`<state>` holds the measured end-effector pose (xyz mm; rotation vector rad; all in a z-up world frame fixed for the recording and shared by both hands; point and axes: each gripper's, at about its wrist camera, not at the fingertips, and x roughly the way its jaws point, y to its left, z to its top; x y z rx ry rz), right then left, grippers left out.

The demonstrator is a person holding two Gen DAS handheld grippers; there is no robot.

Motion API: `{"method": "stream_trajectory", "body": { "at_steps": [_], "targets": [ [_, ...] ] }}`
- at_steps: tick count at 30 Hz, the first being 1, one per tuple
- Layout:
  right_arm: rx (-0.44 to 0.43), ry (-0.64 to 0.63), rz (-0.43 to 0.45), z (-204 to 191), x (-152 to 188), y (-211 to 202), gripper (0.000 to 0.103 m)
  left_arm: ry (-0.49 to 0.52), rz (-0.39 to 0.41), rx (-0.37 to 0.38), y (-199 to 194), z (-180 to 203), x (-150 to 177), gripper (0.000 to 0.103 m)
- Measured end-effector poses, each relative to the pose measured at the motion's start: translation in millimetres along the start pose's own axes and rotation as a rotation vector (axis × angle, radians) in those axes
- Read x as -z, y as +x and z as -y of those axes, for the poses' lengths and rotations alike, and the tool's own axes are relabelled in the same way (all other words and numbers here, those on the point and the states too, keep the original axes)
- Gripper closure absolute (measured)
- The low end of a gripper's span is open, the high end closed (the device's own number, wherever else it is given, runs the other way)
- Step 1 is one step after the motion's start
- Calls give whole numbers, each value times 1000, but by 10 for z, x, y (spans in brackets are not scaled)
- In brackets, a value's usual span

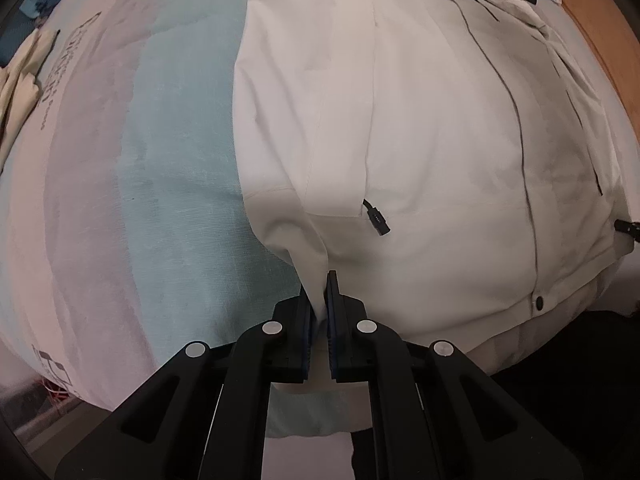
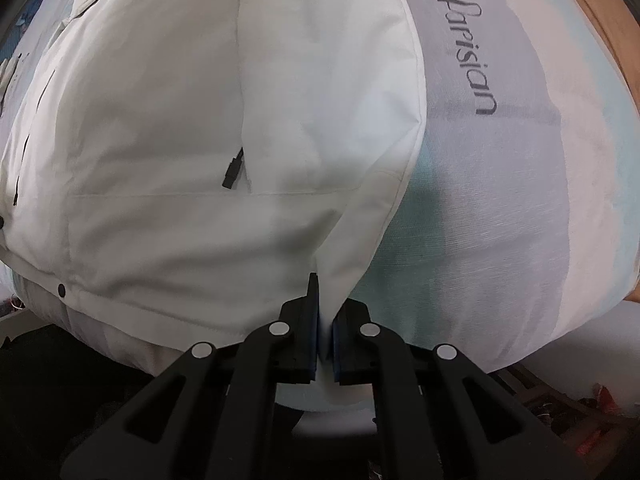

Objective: Fold large clothes
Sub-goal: 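Lift the hem with both tools and fold it toward the hood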

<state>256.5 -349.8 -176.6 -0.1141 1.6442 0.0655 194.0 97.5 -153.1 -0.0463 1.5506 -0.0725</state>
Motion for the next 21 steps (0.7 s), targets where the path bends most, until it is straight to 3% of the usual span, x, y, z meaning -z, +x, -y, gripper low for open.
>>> {"method": "stream_trajectory", "body": {
  "at_steps": [12, 21],
  "targets": [
    [-79, 11, -13, 25, -185, -672, 99, -18, -46, 6, -523, -29, -300, 98],
    [-81, -13, -41, 141, -361, -902, 99, 18, -54, -52, -456, 17, -347, 98]
  ]
}}
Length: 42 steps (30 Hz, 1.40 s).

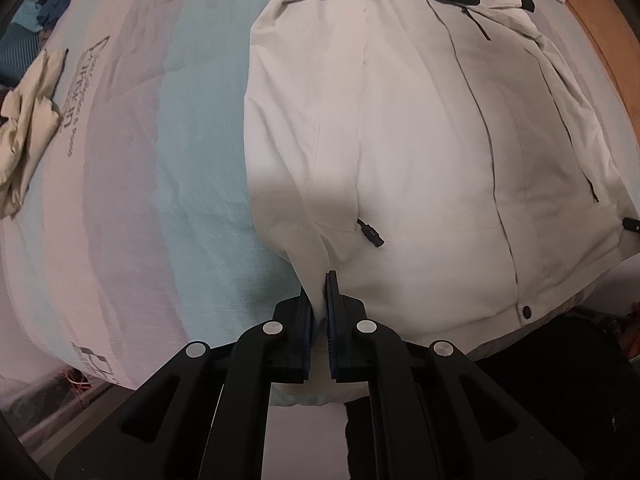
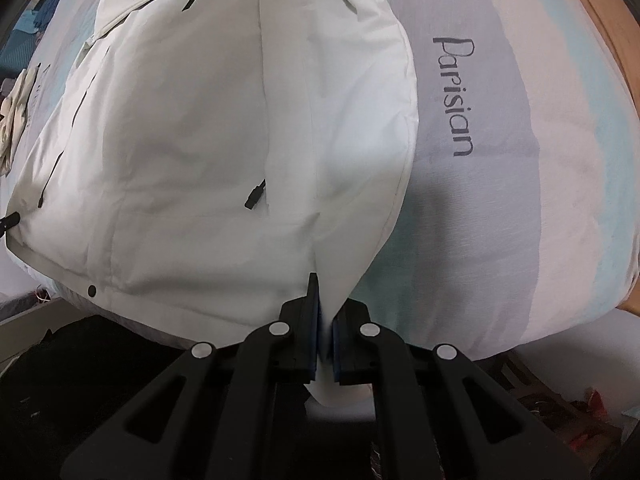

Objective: Fold large clothes
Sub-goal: 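Lift the hem with both tools and fold it toward the hood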

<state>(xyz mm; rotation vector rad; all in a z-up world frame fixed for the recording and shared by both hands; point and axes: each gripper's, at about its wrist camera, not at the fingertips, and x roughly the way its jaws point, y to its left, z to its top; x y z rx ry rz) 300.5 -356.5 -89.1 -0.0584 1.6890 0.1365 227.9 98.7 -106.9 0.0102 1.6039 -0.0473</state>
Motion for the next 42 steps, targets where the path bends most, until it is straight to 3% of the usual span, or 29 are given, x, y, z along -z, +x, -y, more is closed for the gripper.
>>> {"method": "stream_trajectory", "body": {
  "at_steps": [12, 29, 34, 38, 42],
  "targets": [
    [-71, 36, -13, 310, -125, -168, 99, -4, 20, 49, -427, -111, -309, 98],
    [-193, 133, 11, 575, -846, -636, 99, -2, 68, 75, -914, -350, -1080, 100],
    [-172, 99, 25, 529, -1043, -700, 99, 77, 69, 43, -866, -304, -1264, 102],
    [-184, 76, 35, 448, -1150, -685, 99, 74, 15, 72, -679, -324, -1279, 102],
    [-180, 49, 55, 362, -1288, -724, 99, 112, 30, 72, -698, -235, -1317, 103]
  ]
}}
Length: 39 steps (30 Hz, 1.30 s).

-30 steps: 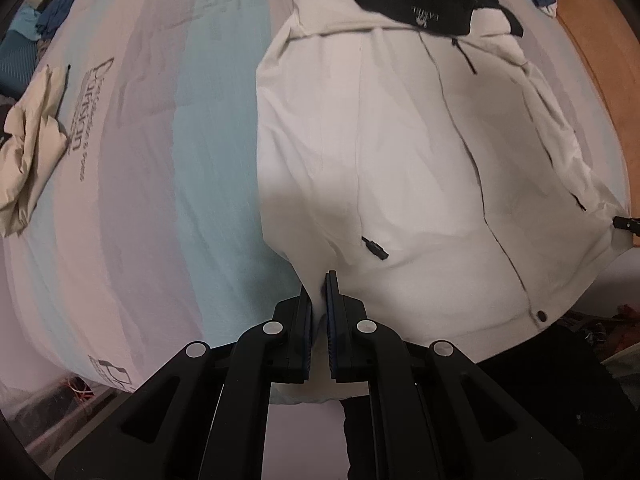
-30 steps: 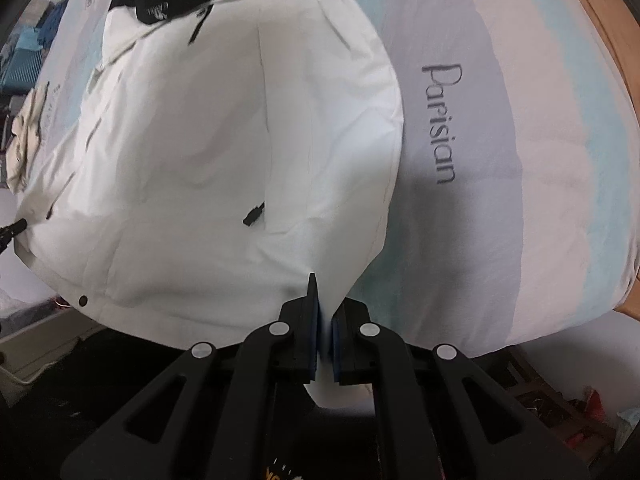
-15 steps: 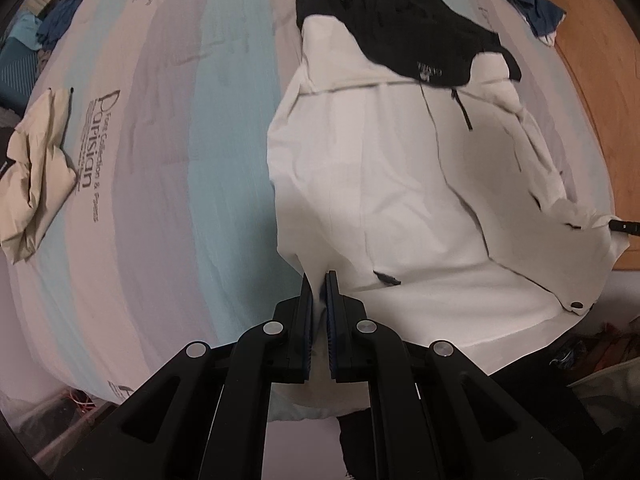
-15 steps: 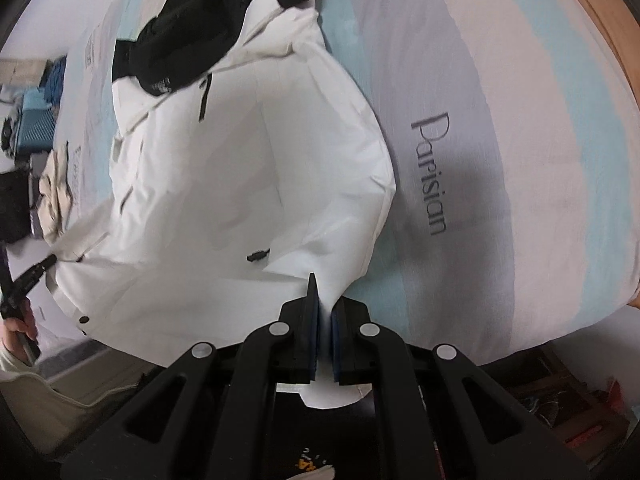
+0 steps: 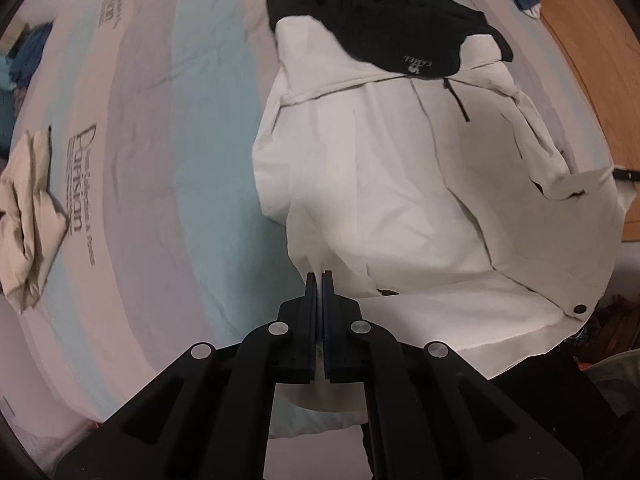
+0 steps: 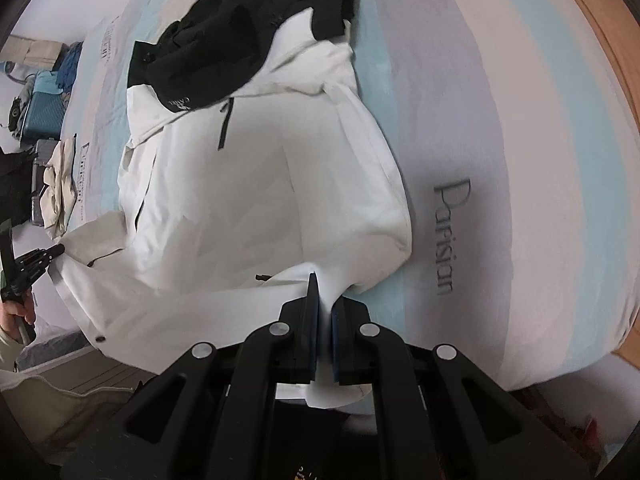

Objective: Fold large clothes
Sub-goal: 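Lift the hem with both tools and fold it toward the hood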

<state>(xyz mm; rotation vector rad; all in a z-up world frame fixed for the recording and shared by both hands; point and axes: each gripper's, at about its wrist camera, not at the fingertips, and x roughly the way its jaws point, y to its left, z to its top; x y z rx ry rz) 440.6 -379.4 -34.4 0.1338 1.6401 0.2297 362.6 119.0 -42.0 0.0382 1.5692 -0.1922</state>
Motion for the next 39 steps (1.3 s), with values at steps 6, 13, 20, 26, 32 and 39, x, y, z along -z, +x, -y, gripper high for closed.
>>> {"method": "stream_trajectory", "body": {
  "at_steps": [6, 13, 20, 26, 32, 39],
  "targets": [
    [11, -32, 61, -89, -304, -192, 99, 13, 26, -1, -139, -31, -195, 103],
    [45, -78, 150, -221, -781, -463, 100, 26, 84, -12, -350, -125, -603, 103],
    [78, -110, 206, -281, -1288, -489, 100, 46, 148, -28, -394, -223, -1169, 103],
    [106, -108, 241, -258, -1747, -496, 100, 40, 187, -47, -358, -366, -1761, 103],
    [123, -85, 263, -174, -2234, -490, 100, 12, 209, -83, -216, -611, -2419, 103],
    [122, -52, 239, -78, -2918, -174, 100, 11, 202, -107, 243, -787, -3166, 103]
  ]
}}
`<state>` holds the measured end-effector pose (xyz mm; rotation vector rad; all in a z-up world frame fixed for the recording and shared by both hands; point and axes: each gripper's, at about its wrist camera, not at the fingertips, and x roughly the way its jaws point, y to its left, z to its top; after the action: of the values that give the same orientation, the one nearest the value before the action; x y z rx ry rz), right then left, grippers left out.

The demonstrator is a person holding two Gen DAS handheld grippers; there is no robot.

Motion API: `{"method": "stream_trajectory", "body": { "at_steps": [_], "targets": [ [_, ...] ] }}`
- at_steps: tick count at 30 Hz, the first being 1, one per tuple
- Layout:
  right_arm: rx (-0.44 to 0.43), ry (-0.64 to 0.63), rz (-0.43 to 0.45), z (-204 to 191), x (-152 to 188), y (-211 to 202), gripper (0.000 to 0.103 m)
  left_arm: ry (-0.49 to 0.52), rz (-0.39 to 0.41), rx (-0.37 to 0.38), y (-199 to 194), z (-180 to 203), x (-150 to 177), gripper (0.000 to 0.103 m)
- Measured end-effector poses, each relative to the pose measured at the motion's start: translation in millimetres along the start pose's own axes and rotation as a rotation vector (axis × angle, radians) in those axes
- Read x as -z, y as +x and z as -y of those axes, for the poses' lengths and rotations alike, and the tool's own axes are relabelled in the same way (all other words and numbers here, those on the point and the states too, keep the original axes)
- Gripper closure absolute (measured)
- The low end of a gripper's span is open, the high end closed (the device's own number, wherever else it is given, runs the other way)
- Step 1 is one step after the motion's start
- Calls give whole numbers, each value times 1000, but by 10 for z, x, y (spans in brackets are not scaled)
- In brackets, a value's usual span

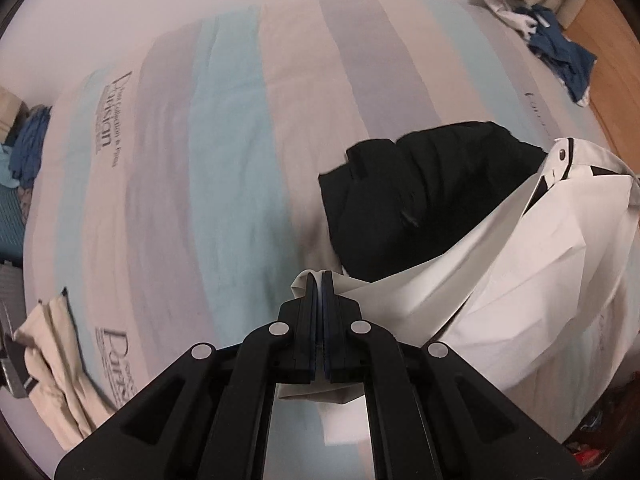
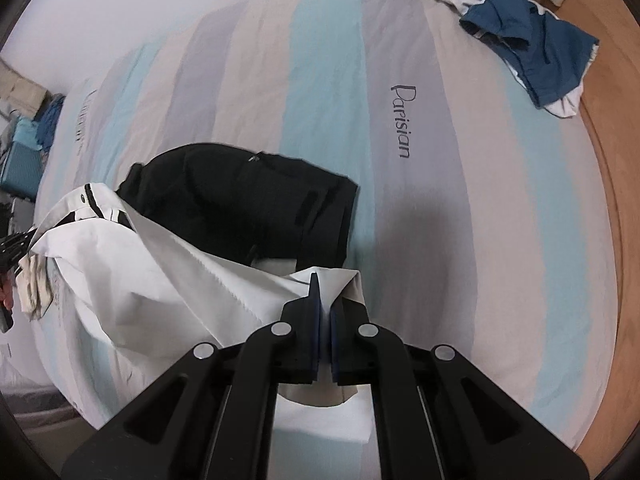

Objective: Fold large clothes
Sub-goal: 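Lift the hem with both tools and fold it toward the hood, then lower the hem onto the jacket and open both tools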

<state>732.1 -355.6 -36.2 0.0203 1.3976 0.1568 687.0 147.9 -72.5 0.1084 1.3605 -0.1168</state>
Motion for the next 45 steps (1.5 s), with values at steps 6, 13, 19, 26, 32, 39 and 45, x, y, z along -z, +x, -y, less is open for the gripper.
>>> {"method": "stream_trajectory", "body": {
  "at_steps": [6, 13, 19, 26, 32, 39, 45],
  "targets": [
    [17, 13, -13, 38, -434, 376, 100, -25, -2, 8, 333, -89, -396, 103],
    [44, 18, -33, 104, -762, 823, 100, -19, -8, -12, 709, -163, -679, 102],
    [81, 14, -44, 119, -916, 1299, 100, -33, -15, -22, 1087, -241, -782, 102],
    [124, 5, -48, 141, -985, 1732, 101, -59, 3, -42, 1459, -284, -869, 102],
    [146, 6, -47, 150, -985, 2025, 101, -89, 47, -90, 1700, -261, -847, 101],
    [174, -15, -39, 102, -941, 2308, 100, -135, 67, -144, 1980, -212, -801, 100],
    [227, -87, -23, -22, -912, 2251, 99, -163, 114, -195, 1886, -263, -841, 91]
  ]
}}
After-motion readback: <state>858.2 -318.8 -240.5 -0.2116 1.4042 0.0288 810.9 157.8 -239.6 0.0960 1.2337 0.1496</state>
